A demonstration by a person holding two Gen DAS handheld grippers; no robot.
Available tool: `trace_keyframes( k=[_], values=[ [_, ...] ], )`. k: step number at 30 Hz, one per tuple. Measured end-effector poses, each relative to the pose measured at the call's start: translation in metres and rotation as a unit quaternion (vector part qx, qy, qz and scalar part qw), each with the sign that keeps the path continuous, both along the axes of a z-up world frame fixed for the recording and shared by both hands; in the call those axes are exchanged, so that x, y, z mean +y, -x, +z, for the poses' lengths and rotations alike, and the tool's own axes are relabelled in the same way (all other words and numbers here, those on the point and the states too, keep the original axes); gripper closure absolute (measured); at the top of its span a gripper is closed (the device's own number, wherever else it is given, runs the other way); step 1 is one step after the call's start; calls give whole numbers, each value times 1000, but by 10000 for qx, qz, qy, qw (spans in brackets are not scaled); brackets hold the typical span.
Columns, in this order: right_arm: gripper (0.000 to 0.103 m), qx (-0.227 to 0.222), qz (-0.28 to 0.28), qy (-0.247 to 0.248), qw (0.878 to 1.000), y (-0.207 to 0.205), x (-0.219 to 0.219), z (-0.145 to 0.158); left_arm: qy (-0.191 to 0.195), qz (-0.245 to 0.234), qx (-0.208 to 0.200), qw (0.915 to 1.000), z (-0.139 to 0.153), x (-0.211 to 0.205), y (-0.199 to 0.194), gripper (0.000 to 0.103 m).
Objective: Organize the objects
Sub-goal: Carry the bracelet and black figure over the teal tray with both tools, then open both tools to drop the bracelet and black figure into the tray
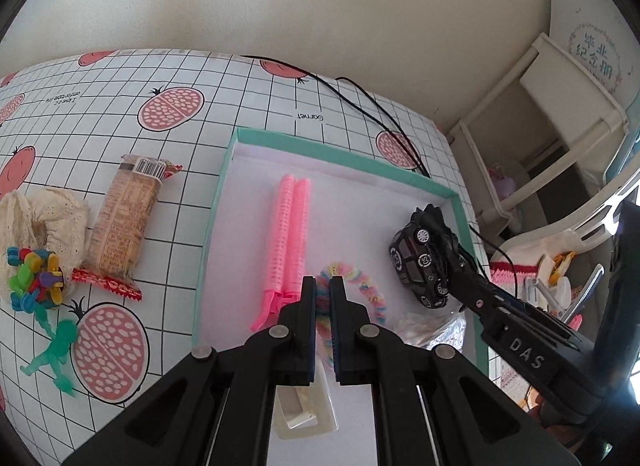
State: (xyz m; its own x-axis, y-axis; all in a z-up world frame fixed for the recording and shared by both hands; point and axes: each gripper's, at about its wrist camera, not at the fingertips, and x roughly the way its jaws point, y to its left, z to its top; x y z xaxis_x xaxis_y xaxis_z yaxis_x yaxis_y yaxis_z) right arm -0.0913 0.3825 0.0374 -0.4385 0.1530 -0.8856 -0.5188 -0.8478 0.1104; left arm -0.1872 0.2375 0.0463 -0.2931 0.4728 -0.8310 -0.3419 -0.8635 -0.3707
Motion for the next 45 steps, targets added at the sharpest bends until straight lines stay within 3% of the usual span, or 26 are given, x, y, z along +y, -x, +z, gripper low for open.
trace_keyframes(
  k=[17,25,31,34,36,40,45],
  values=[
    [65,1,36,59,10000,5,-2,8,53,-81,3,10000,3,0,0,96],
    [65,350,132,-43,9993,2,-9,37,-7,-114,305,9995,28,1,-4,88],
    [65,309,156,-9,9994,7,-14,34,124,-40,415,9991,30,-2,-4,87],
    [65,220,171,11,9996,9,-16,25,261,116,463,9985,26,-8,-2,67],
    [65,172,211,19,9996,11,-18,22,334,217,494,9980,25,-12,1,61],
    [53,191,273,-72,9994,14,-24,21,545,460,550,9959,21,-23,6,43],
    [36,271,319,-136,9990,14,-27,23,795,679,596,9927,18,-35,11,36]
  ],
)
